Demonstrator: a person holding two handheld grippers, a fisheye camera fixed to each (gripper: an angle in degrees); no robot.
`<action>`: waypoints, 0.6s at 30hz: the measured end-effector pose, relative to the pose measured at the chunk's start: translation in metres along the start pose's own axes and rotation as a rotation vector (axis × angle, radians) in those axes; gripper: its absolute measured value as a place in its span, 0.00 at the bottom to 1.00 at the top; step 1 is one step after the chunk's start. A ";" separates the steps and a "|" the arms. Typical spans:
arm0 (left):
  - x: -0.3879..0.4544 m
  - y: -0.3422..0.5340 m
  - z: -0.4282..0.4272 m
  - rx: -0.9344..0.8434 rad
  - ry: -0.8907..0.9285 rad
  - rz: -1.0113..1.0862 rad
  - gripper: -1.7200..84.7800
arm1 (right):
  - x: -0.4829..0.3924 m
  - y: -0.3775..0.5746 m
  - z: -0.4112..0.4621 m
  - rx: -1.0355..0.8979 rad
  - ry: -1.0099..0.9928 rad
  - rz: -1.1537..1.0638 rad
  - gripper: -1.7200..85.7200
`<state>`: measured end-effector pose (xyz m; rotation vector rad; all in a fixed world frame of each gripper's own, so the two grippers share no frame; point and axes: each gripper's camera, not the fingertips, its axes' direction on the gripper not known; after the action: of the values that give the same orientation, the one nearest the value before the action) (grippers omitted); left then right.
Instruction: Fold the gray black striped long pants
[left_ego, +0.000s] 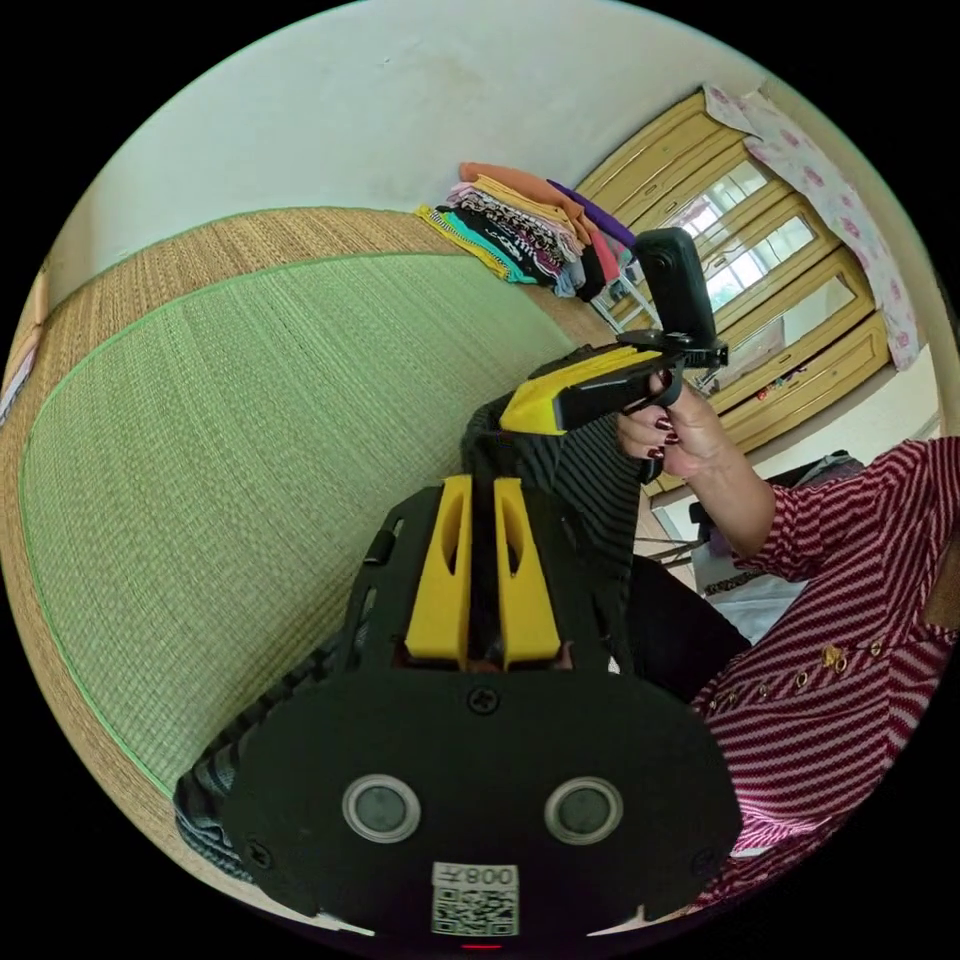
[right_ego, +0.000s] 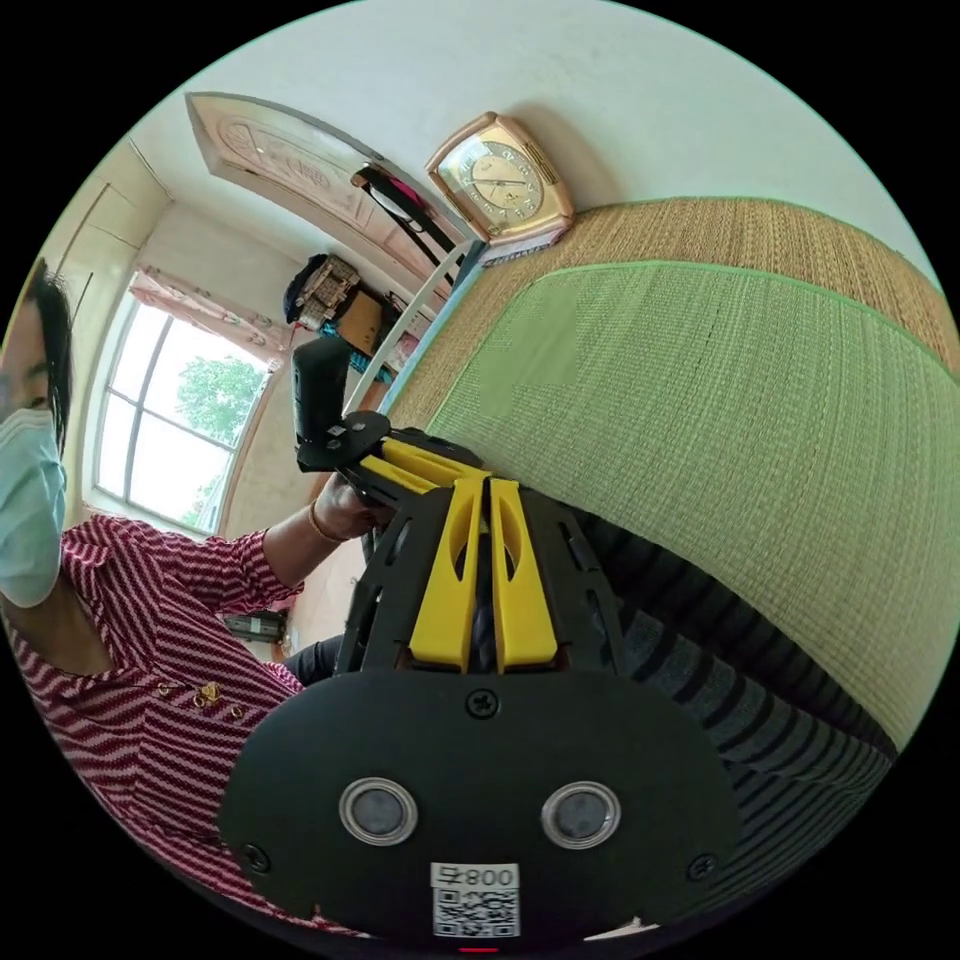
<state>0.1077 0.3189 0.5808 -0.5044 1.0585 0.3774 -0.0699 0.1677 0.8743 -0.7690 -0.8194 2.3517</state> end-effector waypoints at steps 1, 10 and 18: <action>0.007 0.002 0.001 -0.011 -0.038 0.022 0.07 | 0.000 0.004 -0.012 0.064 -0.053 -0.004 0.02; 0.029 0.006 0.003 0.043 -0.136 0.080 0.05 | 0.026 0.043 -0.038 0.103 0.036 0.135 0.02; -0.019 -0.019 0.038 -0.023 -0.230 -0.102 0.05 | 0.050 0.053 -0.035 0.116 0.125 0.256 0.02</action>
<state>0.1371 0.3231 0.6166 -0.5204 0.8042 0.3482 -0.0968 0.1765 0.7985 -1.0112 -0.5534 2.5169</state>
